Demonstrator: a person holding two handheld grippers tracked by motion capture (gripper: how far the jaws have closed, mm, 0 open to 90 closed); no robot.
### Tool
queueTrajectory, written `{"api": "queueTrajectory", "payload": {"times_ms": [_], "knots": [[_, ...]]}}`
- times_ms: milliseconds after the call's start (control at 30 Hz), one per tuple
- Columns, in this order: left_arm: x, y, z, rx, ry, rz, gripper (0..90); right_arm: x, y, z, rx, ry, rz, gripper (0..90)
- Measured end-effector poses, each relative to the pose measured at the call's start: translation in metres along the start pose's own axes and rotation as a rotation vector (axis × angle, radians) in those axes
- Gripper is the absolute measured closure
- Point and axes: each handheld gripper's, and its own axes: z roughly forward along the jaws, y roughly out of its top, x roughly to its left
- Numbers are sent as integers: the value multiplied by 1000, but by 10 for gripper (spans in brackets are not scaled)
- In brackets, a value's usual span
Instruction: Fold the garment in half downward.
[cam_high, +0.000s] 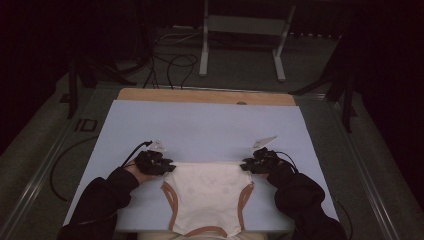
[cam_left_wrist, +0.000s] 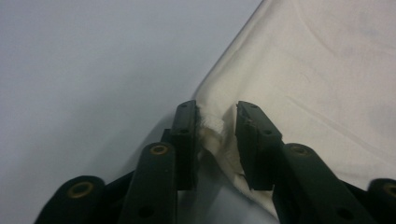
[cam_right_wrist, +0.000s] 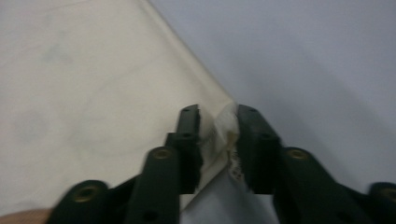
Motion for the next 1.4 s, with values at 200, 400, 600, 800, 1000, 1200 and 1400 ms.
{"api": "queueTrajectory", "payload": {"times_ms": [200, 400, 600, 800, 1000, 1200, 1400], "knots": [[-3, 2, 0, 11, -14, 2, 840, 2, 2, -1, 9, 22, -10, 847], [1, 3, -7, -26, -20, -26, 848, 1, 5, -10, -21, 17, -10, 852], [4, 10, -14, -39, 1, -22, 850, -2, 11, -14, -47, 5, -14, 852], [11, 13, -15, -58, 11, -31, 851, -7, 16, -13, -52, -7, -9, 852], [18, 17, -17, -80, 17, -36, 851, -13, 23, -12, -59, -21, -4, 852], [25, 22, -17, -85, 25, -28, 851, -21, 32, -11, -62, -33, 9, 852], [33, 28, -16, -89, 30, -25, 851, -27, 36, -10, -68, -41, 24, 852]]}}
